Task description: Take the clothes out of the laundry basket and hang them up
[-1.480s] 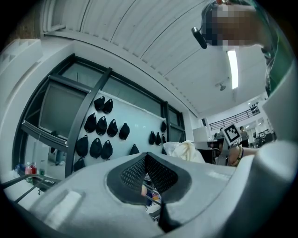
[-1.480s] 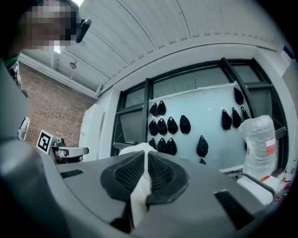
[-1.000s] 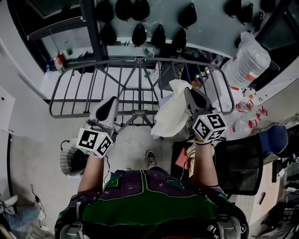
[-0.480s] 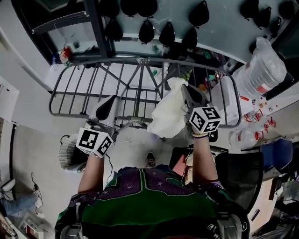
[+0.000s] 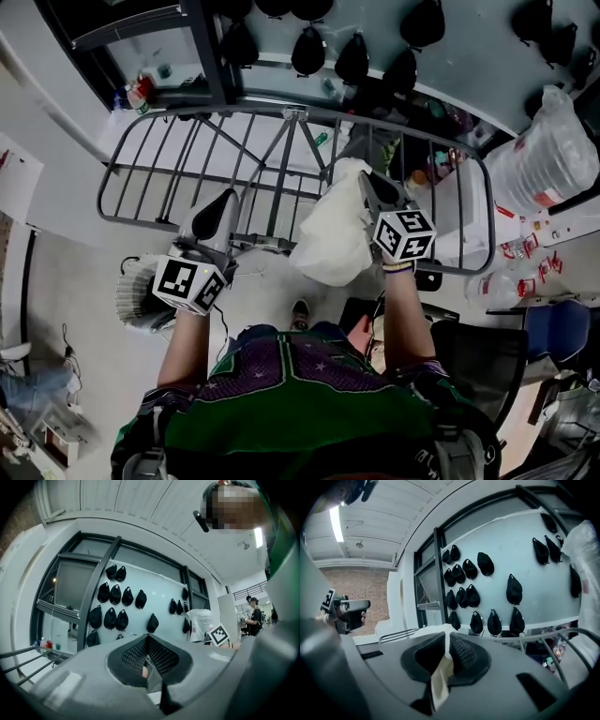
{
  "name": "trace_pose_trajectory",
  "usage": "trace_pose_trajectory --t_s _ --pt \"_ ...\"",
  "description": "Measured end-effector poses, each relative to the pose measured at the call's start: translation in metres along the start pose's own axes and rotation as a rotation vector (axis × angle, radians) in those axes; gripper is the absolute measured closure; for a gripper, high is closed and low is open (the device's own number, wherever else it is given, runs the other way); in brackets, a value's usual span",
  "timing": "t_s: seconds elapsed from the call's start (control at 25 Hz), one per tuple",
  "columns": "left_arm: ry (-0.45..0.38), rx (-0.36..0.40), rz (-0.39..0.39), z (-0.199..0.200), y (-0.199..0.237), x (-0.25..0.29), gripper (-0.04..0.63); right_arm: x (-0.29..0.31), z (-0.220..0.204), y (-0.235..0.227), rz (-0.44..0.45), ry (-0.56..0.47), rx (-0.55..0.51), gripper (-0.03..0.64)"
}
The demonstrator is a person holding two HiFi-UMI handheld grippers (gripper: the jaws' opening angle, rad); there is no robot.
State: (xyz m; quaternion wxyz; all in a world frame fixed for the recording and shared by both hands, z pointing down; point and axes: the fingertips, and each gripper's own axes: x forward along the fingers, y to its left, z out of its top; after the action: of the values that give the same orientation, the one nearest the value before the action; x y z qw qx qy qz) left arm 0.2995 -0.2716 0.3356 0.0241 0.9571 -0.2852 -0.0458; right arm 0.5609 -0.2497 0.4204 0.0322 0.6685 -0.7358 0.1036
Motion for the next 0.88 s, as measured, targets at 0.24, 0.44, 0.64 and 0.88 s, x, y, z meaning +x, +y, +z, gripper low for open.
trace_pose_trajectory --t_s 0.24,0.44,0.64,0.88 --pt "0.012 -0.009 0.035 -0.012 0.005 0.010 0.578 0.021 -0.018 -0.011 -0.006 0.043 -0.027 0.545" --pt "0.022 -0.015 0.059 -0.018 0.009 0.013 0.578 0.026 -0.013 -0.021 -0.009 0.036 -0.038 0.488" --pt "0.021 -0.016 0.061 -0.019 0.010 0.012 0.578 0.021 -0.008 -0.024 -0.011 0.057 -0.050 0.485" --pt "-0.004 -0.023 0.029 -0.014 0.010 0.010 0.579 0.004 -0.018 -0.031 -0.039 0.113 -0.029 0.485"
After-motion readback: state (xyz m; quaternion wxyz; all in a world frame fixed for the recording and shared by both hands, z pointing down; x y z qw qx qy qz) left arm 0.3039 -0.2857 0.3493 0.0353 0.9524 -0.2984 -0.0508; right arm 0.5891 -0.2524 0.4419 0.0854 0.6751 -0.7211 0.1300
